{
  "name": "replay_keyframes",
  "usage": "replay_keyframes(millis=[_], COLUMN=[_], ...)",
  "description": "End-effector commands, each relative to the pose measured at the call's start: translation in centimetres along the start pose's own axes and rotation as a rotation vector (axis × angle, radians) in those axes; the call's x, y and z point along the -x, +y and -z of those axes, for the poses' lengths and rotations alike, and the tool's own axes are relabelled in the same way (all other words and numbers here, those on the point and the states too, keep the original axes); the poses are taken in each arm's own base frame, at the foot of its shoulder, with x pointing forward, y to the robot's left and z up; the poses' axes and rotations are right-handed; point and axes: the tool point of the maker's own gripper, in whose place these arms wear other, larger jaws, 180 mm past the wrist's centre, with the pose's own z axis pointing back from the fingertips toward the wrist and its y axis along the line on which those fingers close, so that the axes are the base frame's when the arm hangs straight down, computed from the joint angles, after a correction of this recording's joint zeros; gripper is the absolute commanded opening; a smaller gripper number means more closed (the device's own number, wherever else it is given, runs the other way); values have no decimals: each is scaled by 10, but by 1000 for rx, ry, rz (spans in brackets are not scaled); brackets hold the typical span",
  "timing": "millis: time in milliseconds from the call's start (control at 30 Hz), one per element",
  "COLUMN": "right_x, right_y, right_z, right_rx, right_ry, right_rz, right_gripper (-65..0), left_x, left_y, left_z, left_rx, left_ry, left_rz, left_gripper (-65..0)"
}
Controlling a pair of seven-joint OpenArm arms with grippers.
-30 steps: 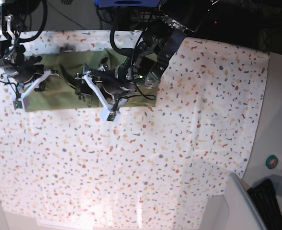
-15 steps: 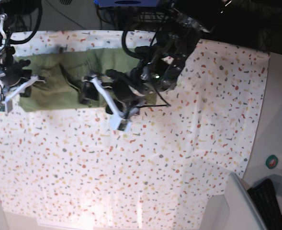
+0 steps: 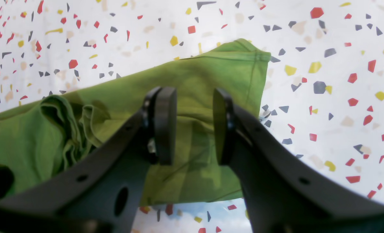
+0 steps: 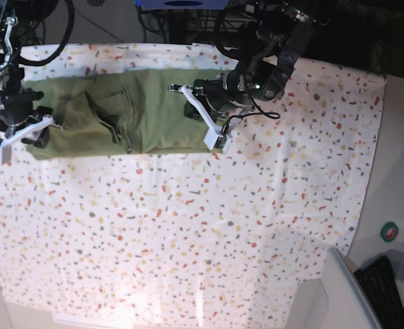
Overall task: Layout the t-shirt on the table in an organized manner, then fold the t-shirt properly
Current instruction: 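Lower the folded end onto the shirt and open the left gripper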
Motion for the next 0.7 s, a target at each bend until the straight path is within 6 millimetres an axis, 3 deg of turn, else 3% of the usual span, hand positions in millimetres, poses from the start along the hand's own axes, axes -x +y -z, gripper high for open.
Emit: replay_keyframes(millis=[0,67,200,433,600,667], right_x=[-18,-21,-21,8,16,20], right_y=[1,6,-5,-19,-14,-7], right_z=[-2,-3,-4,17,14,10], right_rx=[-13,-60,-156,-277,-354,-393], right_ry=[-58,-69,-81,105,184,214], right_rz=[2,62,267,360,375,383], right_gripper=[-461,-455,-455,-455,-449,-389], left_x=[-12,-8,-12,-32,-37,-46], left_y=[4,16,37,92,99,93], left_z=[3,8,9,-8,-14,-17], left_rx=[-3,-29,-75,-225,-243,-231], left_ry=[-23,2,9,-40,-60,-88], left_rz=[1,-5,-1,-1,-11,0], left_gripper=[-650,-650,-650,-650,-650,-650])
